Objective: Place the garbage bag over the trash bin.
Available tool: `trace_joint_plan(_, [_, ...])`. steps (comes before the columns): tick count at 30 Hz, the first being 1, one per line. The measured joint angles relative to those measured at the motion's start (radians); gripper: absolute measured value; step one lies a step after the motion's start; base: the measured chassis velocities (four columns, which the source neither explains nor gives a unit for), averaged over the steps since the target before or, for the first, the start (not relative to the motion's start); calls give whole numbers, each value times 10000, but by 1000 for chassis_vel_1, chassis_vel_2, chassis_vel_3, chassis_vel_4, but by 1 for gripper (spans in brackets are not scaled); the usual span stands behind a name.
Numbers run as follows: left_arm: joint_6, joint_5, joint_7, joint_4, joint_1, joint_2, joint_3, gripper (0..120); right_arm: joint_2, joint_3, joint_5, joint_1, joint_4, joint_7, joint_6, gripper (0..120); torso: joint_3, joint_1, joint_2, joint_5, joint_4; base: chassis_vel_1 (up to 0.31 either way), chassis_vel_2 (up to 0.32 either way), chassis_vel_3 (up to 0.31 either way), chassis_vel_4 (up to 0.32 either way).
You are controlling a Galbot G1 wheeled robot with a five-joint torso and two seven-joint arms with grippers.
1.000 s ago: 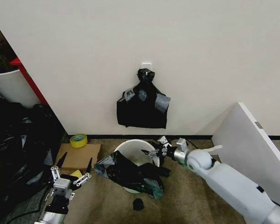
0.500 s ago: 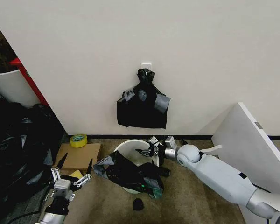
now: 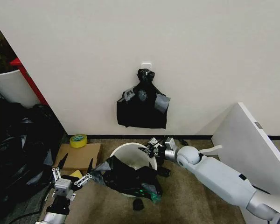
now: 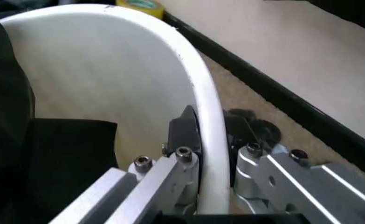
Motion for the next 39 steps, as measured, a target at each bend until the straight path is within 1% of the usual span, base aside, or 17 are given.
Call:
trace_joint_plan(4, [65,-109,-3,-31,-25,63,23,99,-264,625,467,-552,639,1018,-350,3,1,1,0,-2,-2,0,0,0,0])
trace_joint_plan(5, [65,-109,-3,-31,-25,63,23,99,-264,625,467,-552,639,1018,-350,3,1,1,0,-2,-2,0,0,0,0])
trace_joint_plan(7, [98,-169,-3,-44,-37,108,51,99,-401,1086,816,-1052,1170,1980,-684,3,1,0,0,-3,-5,0,0,0,0])
trace_joint_plan(10, [158,-245,-3,-49,-73,158,81,99,-511,1612,1248,-1714,1775,3110,-1092,3,1,0,0,-1,-4,0,0,0,0])
trace_joint_plan(11, [198,-274,-2,-51,-101,190,98,99,-535,1966,1524,-2161,2118,3709,-1304,3,1,0,0,-3,-1,0,0,0,0])
trace_joint_plan(12, [198,-274,-2,-51,-101,190,98,99,-535,1966,1524,-2161,2118,3709,-1304,3,1,0,0,-3,-1,0,0,0,0])
trace_joint_plan(14, [282,-343,2,-69,-159,302,132,99,-451,2935,1965,-3303,2912,4897,-1505,3,1,0,-1,-2,-4,0,0,0,0])
trace_joint_plan(16, [339,-430,4,-107,-180,399,138,99,-298,3543,2139,-3953,3487,5599,-1515,2,0,0,-1,-3,-7,0,0,0,0])
trace_joint_plan(19, [426,-617,3,-159,-216,508,116,99,130,4453,2037,-4980,4440,6755,-1203,2,0,0,0,-5,-3,0,0,0,0])
trace_joint_plan(21, [436,-645,2,-166,-218,514,112,99,181,4526,2012,-5051,4517,6854,-1177,2,0,0,0,-6,-4,0,0,0,0])
trace_joint_plan(24, [575,-1011,-53,-238,-215,541,98,99,816,5126,1841,-5959,5163,7708,-835,2,0,0,0,-4,-5,0,0,0,0])
trace_joint_plan(26, [615,-1095,-73,-272,-198,540,71,99,1187,5257,1746,-6382,5375,8047,-598,2,0,0,0,-3,-5,0,0,0,0])
trace_joint_plan(27, [615,-1095,-73,-272,-198,540,71,99,1187,5257,1746,-6382,5375,8047,-598,2,0,0,0,-3,-5,0,0,0,0])
trace_joint_plan(29, [636,-1130,-85,-297,-183,538,57,99,1493,5295,1716,-6649,5475,8268,-483,2,-1,0,0,-5,-4,0,0,0,0])
trace_joint_plan(35, [652,-1148,-104,-451,-120,513,-56,99,2455,5181,1177,-6982,5334,8513,-122,2,0,0,0,-5,-3,0,0,0,0])
trace_joint_plan(36, [652,-1148,-104,-451,-120,513,-56,99,2455,5181,1177,-6982,5334,8513,-122,2,0,0,0,-5,-3,0,0,0,0])
trace_joint_plan(39, [652,-1241,-128,-547,-52,486,-146,99,2971,5027,682,-7014,4988,8402,162,2,0,0,0,-2,-2,0,0,0,0])
